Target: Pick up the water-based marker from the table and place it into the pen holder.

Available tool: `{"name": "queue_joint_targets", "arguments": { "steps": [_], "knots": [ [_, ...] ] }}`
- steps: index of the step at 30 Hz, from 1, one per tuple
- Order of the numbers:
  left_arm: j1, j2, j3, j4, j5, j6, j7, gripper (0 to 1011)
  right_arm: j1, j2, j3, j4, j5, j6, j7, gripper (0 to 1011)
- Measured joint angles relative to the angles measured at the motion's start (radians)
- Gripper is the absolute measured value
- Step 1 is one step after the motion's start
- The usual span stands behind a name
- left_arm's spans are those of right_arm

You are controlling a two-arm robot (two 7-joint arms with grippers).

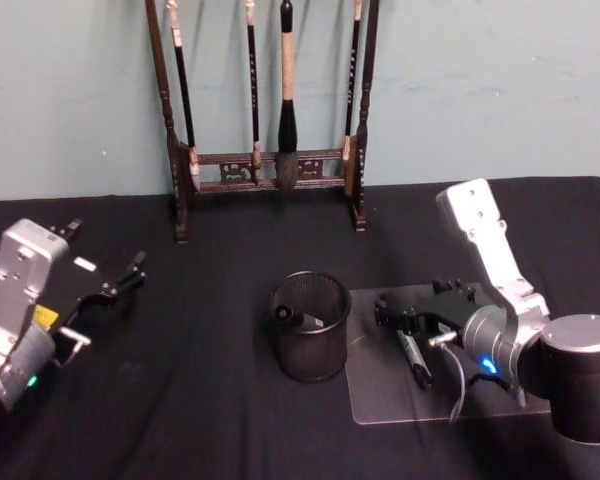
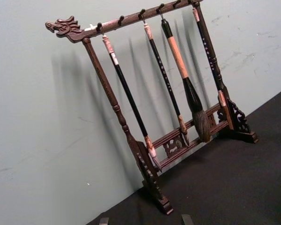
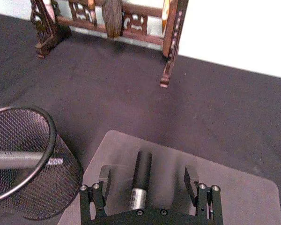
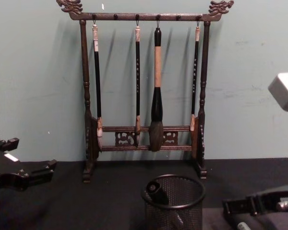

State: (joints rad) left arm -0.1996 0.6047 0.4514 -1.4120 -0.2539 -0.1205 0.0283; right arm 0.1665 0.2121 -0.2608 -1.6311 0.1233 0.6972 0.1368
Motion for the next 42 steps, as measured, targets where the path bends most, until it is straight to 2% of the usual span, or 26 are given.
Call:
{"name": "queue_joint_targets", "arguments": {
  "steps": [7, 12, 28, 42],
  "knots": [
    [0.000, 0.000, 0.000, 0.000, 0.000, 0.000, 0.000, 1001, 0.013, -0.016, 0.005, 0.025, -0.015, 0.049, 0.019, 1003],
    [0.000, 0.000, 0.000, 0.000, 0.000, 0.000, 0.000, 1001, 0.018, -0.023, 0.008, 0.040, -0.024, 0.060, 0.030, 1002],
    [0.000, 0.000, 0.000, 0.000, 0.000, 0.000, 0.000, 1001, 0.041, -0.056, 0.027, 0.106, -0.066, 0.045, 0.059, 1003],
    [0.000, 0.000, 0.000, 0.000, 0.000, 0.000, 0.000, 1001, 0.045, -0.076, 0.045, 0.126, -0.087, 0.046, 0.083, 1002]
  ]
}}
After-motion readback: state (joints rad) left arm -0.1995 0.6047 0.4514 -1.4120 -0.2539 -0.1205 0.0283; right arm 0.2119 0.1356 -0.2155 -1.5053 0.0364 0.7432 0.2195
